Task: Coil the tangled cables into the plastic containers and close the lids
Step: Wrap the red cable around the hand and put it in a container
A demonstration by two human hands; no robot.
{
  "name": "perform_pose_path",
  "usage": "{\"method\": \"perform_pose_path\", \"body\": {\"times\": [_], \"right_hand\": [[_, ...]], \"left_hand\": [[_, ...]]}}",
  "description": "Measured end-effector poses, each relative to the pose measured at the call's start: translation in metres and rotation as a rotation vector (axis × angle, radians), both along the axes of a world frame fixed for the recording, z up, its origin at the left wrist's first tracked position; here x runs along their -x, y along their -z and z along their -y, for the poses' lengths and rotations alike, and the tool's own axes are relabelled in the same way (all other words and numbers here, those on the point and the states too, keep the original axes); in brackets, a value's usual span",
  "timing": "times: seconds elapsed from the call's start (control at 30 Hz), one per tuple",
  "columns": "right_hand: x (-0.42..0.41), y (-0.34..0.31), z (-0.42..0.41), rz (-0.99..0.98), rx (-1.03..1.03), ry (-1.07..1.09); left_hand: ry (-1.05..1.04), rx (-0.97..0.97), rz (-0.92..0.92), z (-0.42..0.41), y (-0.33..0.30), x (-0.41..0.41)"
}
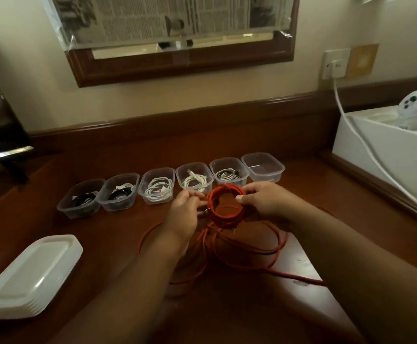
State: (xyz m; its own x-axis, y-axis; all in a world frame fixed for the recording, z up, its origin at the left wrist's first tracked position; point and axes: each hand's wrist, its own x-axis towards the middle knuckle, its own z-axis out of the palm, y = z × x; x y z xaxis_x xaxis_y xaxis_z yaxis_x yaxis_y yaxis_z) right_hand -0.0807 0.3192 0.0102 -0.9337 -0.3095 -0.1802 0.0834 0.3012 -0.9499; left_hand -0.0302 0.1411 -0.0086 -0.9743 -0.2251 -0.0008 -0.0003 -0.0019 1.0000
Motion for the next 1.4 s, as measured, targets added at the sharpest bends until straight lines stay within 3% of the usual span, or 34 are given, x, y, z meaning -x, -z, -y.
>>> {"method": "perform_pose_path", "body": {"times": [0.2, 0.33, 0.57, 0.7, 0.9, 1.1, 1.4], "right_hand": [[0.027, -0.008, -0.045, -0.081, -0.034, 0.23], [0.068, -0.011, -0.068, -0.148, -0.02, 0.414], [0.148, -0.014, -0.067, -0.443, -0.347, 0.484], [0.189, -0.009, -0.056, -0.462, -0.483, 0.509], [0.234, 0.002, -0.042, -0.398, -0.863, 0.336], [0.253, 0.021, -0.033, -0.456, -0.995, 0.283], [0.225, 0.03, -0.046, -0.686, -0.758, 0.305]], "left_hand": [[0.088, 0.306, -0.034, -0.022, 0.006, 0.034], [0.178, 0.722, -0.113, -0.035, 0.014, 0.068], [0.328, 1.363, -0.316, -0.059, 0.012, 0.143], [0.386, 1.572, -0.399, -0.066, 0.022, 0.178], [0.405, 1.658, -0.48, -0.062, 0.039, 0.2], [0.387, 1.633, -0.521, -0.061, 0.045, 0.201], [0.409, 1.606, -0.53, -0.052, 0.034, 0.172]]}}
